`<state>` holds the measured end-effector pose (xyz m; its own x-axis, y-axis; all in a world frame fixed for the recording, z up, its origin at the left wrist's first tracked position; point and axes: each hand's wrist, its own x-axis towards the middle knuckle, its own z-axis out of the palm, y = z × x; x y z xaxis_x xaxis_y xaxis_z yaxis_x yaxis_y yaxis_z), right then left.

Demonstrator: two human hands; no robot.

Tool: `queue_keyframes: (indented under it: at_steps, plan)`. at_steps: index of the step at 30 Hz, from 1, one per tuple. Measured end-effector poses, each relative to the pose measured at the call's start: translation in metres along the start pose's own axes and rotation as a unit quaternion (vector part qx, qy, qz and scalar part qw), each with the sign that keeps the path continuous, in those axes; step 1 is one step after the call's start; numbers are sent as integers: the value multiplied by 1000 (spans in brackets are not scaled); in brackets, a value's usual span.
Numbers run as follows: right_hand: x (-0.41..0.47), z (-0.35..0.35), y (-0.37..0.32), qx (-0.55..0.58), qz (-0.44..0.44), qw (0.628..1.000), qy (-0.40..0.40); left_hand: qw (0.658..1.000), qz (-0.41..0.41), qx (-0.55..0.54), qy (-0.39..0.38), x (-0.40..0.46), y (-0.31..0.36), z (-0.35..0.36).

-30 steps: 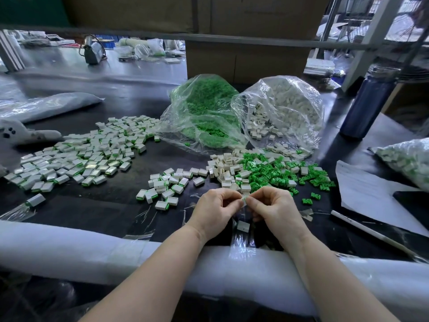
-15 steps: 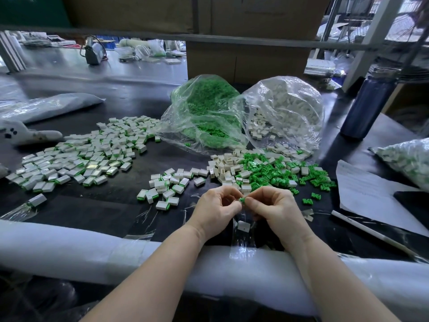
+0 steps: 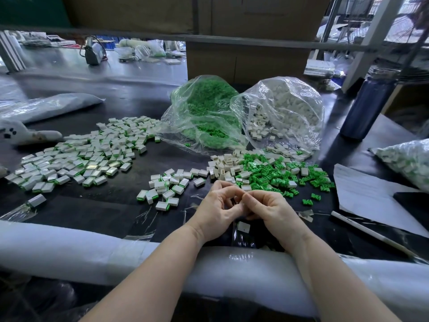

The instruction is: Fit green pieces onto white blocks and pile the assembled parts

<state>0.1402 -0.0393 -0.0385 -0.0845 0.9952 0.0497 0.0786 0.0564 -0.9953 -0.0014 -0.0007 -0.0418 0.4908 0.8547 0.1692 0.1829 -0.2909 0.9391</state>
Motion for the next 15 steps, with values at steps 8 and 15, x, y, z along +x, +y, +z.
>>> queue_keyframes:
  at_steps: [8, 15]
  plan:
    - [-1, -2, 2, 21, 15, 1000, 9, 999, 19, 30, -16, 0, -3, 0]
    - [-2, -1, 0, 12, 6, 1000, 24, 999, 24, 42, -25, 1, -5, 2]
